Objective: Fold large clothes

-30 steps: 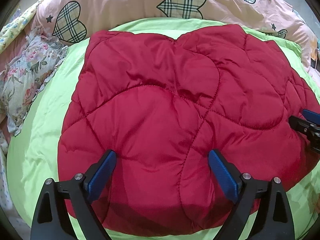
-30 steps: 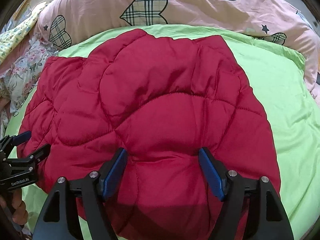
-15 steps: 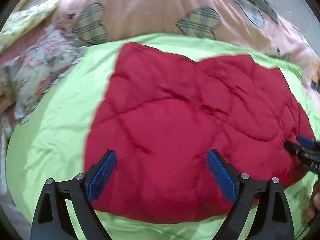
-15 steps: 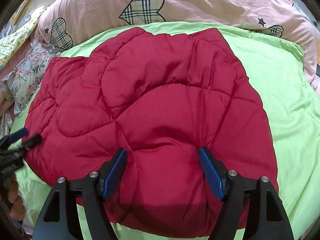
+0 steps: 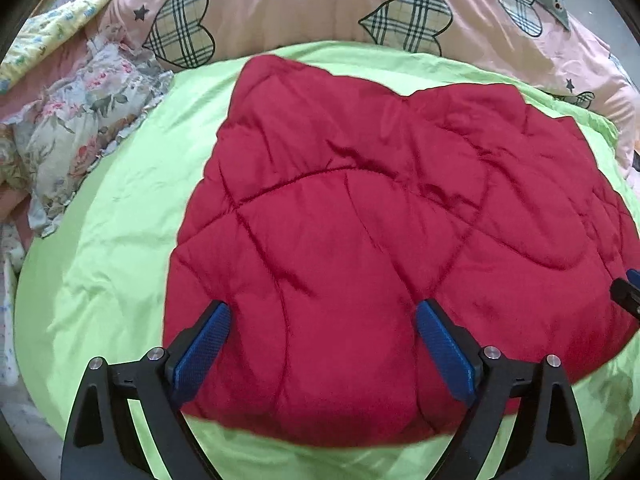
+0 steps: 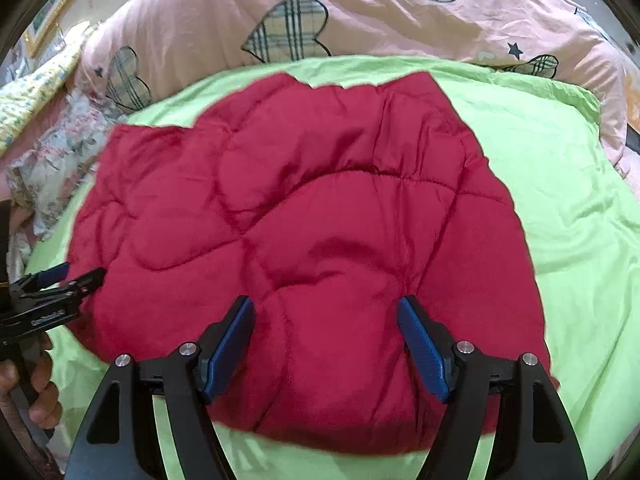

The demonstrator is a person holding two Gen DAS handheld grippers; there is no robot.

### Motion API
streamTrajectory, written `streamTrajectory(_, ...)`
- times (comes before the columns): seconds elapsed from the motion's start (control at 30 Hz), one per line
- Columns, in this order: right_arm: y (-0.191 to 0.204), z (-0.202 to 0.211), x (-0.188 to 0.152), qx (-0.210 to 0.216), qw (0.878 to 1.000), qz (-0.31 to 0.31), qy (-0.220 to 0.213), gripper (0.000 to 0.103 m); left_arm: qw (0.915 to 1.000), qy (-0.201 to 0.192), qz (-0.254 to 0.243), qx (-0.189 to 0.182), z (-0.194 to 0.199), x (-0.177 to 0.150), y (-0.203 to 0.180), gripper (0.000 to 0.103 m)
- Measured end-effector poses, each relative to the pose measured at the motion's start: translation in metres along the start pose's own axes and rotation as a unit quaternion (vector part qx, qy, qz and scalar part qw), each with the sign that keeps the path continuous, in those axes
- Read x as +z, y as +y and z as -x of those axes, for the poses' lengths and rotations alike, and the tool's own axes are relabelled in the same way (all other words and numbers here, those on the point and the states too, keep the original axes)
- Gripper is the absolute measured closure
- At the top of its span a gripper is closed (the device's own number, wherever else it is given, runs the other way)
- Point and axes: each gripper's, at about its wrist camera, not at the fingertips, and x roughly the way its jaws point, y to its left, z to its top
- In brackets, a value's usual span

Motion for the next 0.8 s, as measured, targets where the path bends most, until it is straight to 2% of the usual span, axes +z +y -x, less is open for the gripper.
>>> streamTrajectory(0.13, 0.014, 0.029, -0.01, 0.015, 1.0, 0.019, -0.018, 0.025, 0.9999, -0.006, -0.008, 0.001, 0.028, -0.018, -0.01, 0.007)
streamTrajectory(0.2, 0.018, 0.041, -0.018, 0.02, 0.999, 0.026, -0.021, 0.019, 0.9999, -0.006, -0.014, 0.003, 0.04, -0.027, -0.013, 0.007)
streamTrajectory(0.23, 0.019, 0.044, -0.022, 0.021, 0.999, 0.028, -0.02, 0.016, 0.9998, -0.005, -0.016, 0.004, 0.044, -0.029, -0.013, 0.007)
streamTrajectory(0.4, 0.021, 0.056, -0.041, 0.024, 0.999, 0.031, -0.005, 0.014, 0.9997, -0.008, -0.022, 0.009, 0.07, -0.04, -0.011, 0.006)
streamTrajectory(0.47, 0.023, 0.06, -0.047, 0.02, 0.999, 0.035, 0.0, 0.011, 0.9996, -0.01, -0.022, 0.013, 0.078, -0.044, -0.012, 0.005)
streamTrajectory(0.63, 0.026, 0.077, -0.05, 0.02, 0.999, 0.033, -0.002, 0.009, 0.9992, -0.013, -0.032, 0.02, 0.099, -0.052, -0.014, 0.005)
streamTrajectory(0.8, 0.036, 0.096, -0.044, 0.021, 0.998, 0.05, -0.016, 0.003, 0.9987, -0.013, -0.042, 0.025, 0.116, -0.051, -0.017, 0.003)
